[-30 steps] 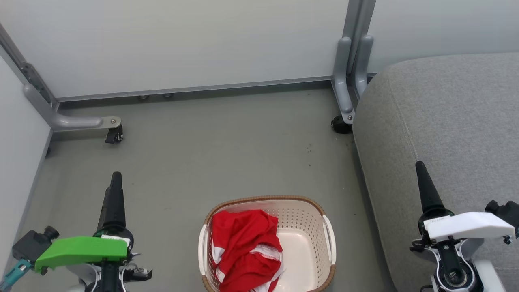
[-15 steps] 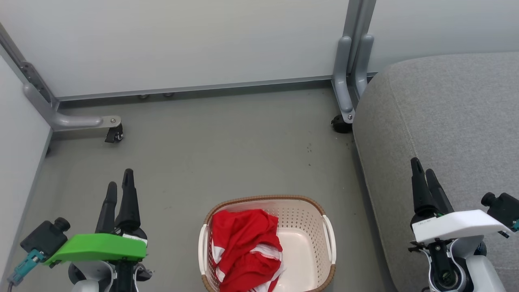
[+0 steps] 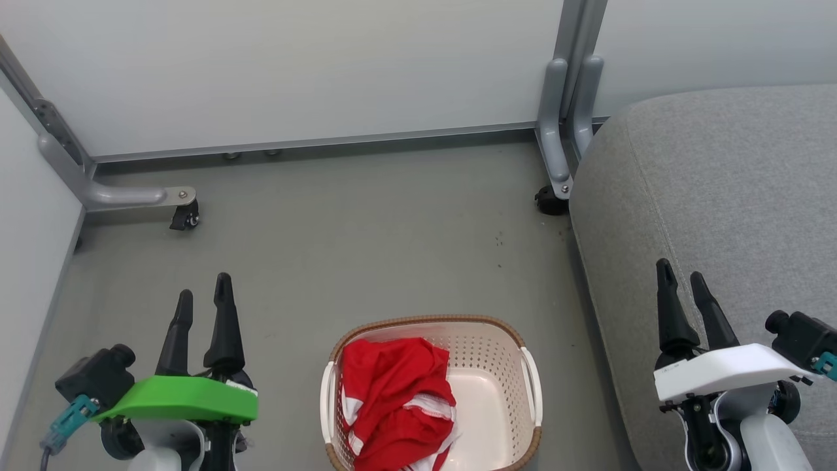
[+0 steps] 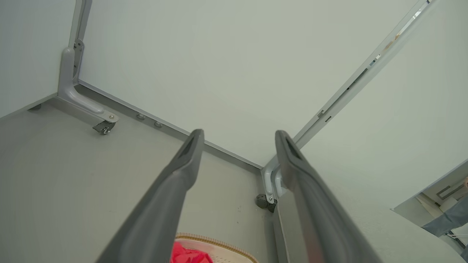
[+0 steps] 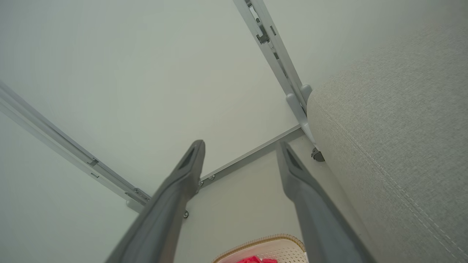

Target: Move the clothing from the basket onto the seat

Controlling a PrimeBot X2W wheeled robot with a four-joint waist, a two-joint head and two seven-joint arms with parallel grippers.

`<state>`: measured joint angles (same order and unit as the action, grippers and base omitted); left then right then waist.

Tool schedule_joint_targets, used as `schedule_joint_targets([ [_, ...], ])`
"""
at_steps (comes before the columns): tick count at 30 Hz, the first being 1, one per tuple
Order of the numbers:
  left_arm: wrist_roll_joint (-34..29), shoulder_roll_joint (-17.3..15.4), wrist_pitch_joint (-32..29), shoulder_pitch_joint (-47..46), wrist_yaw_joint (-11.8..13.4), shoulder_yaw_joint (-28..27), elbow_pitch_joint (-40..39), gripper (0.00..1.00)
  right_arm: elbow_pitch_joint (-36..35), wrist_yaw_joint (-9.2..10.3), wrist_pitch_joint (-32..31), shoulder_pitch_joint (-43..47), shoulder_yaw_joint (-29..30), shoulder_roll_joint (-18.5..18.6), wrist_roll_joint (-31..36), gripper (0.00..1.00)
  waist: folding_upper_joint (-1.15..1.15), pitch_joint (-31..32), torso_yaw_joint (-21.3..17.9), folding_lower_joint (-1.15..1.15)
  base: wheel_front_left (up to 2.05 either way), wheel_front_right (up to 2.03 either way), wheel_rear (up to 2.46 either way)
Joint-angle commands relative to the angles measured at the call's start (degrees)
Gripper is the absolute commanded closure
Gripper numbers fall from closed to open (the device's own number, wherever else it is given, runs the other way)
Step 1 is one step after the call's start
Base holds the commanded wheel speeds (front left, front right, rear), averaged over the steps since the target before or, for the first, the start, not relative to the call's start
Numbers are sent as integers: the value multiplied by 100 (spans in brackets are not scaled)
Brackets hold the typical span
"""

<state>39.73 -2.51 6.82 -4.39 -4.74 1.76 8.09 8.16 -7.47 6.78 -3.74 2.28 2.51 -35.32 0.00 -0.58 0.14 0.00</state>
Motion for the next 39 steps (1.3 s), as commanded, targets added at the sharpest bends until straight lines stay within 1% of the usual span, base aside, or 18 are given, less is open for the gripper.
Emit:
schedule_joint_targets([
  [1, -179, -39, 56, -40, 33, 14, -31, 0, -25, -2, 63, 7, -1, 34, 181, 0, 0, 1, -1, 0, 0, 0, 0],
  [16, -1052, -43, 286, -8, 204, 148, 161, 0, 357, -3, 294, -45, 13, 39, 1114, 0, 0, -13, 7, 0, 0, 0, 0],
  [39, -2185, -50, 579, -58, 354, 258, 532, 0, 525, -3, 582, -110, -219, 45, 2232, 0, 0, -33, 22, 0, 0, 0, 0],
])
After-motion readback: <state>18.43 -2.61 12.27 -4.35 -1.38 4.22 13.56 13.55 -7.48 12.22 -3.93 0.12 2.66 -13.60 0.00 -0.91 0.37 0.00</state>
